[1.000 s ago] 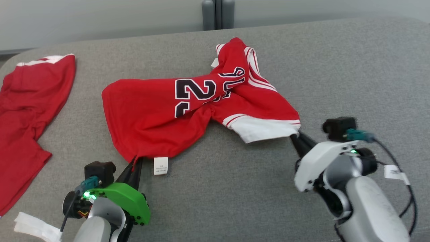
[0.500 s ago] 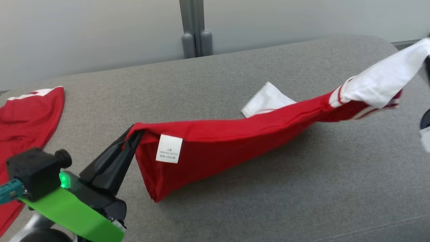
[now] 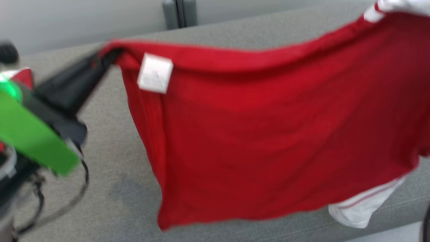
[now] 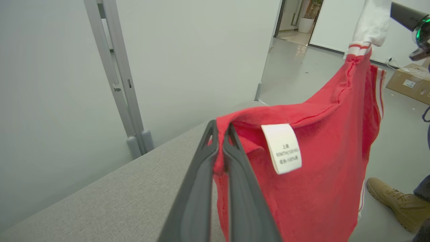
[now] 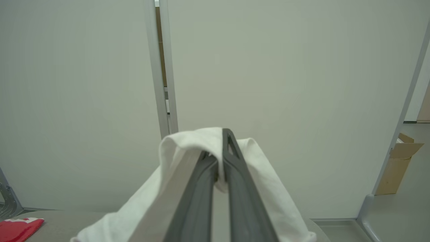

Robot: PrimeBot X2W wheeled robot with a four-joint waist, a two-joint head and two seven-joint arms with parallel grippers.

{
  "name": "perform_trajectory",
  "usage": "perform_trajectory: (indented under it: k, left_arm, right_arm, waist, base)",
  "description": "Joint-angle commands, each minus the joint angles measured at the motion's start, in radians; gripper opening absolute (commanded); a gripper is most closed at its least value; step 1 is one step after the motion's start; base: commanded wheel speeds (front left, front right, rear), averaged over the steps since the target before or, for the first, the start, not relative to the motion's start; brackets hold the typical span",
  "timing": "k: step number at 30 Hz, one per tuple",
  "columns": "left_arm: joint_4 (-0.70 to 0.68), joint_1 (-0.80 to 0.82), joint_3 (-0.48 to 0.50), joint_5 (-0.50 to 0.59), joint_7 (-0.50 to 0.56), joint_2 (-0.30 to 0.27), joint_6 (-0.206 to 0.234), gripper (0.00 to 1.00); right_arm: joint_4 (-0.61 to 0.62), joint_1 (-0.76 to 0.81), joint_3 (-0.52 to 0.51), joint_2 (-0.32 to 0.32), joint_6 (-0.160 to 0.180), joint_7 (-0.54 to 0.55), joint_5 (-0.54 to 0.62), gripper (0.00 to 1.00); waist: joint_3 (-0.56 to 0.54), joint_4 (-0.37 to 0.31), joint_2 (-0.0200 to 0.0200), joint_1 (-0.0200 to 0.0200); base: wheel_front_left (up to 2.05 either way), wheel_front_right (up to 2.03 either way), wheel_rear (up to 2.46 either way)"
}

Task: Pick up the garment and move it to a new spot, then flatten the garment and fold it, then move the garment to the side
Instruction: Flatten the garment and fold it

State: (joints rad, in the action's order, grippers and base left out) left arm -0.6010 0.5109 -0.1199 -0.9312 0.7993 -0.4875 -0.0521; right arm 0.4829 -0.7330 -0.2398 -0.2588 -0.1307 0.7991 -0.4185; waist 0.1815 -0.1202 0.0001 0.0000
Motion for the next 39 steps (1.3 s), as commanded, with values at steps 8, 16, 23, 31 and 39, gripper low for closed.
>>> perform_trajectory:
  k: [8, 16, 23, 31, 39]
  left_arm:
    - [0.480, 0.569, -0.060, 0.200, -0.064, 0.029, -0.018, 0.00]
    - [0.898, 0.980, -0.091, 0.413, -0.463, 0.108, -0.046, 0.00]
    - [1.119, 0.997, -0.177, 0.469, -0.748, 0.121, -0.075, 0.00]
    - [1.167, 0.670, -0.289, 0.381, -0.899, 0.090, -0.080, 0.00]
    - [1.040, 0.195, -0.345, 0.282, -0.959, 0.070, -0.057, 0.00]
  right_arm:
    - [-0.375, -0.473, 0.078, 0.131, 0.000, -0.130, 0.183, 0.00]
    - [-0.742, -0.866, 0.018, 0.206, 0.000, -0.422, 0.320, 0.00]
    - [-0.912, -0.847, 0.038, 0.208, 0.000, -0.584, 0.289, 0.00]
    - [-0.834, -0.453, 0.137, 0.171, 0.001, -0.668, 0.195, 0.00]
    - [-0.586, 0.103, 0.212, 0.065, 0.001, -0.653, 0.123, 0.00]
  waist:
    - [0.432, 0.057, -0.0001, 0.0000]
    - [0.547, 0.071, -0.0001, 0.0000]
    - [0.557, 0.076, -0.0001, 0.0000]
    - [0.488, 0.068, -0.0001, 0.0000]
    - [0.307, 0.084, -0.0001, 0.0000]
  base:
    - [0.00, 0.00, 0.00]
    - [0.00, 0.00, 0.00]
    - [0.00, 0.00, 0.00]
    - [0.00, 0.00, 0.00]
    - [0.00, 0.00, 0.00]
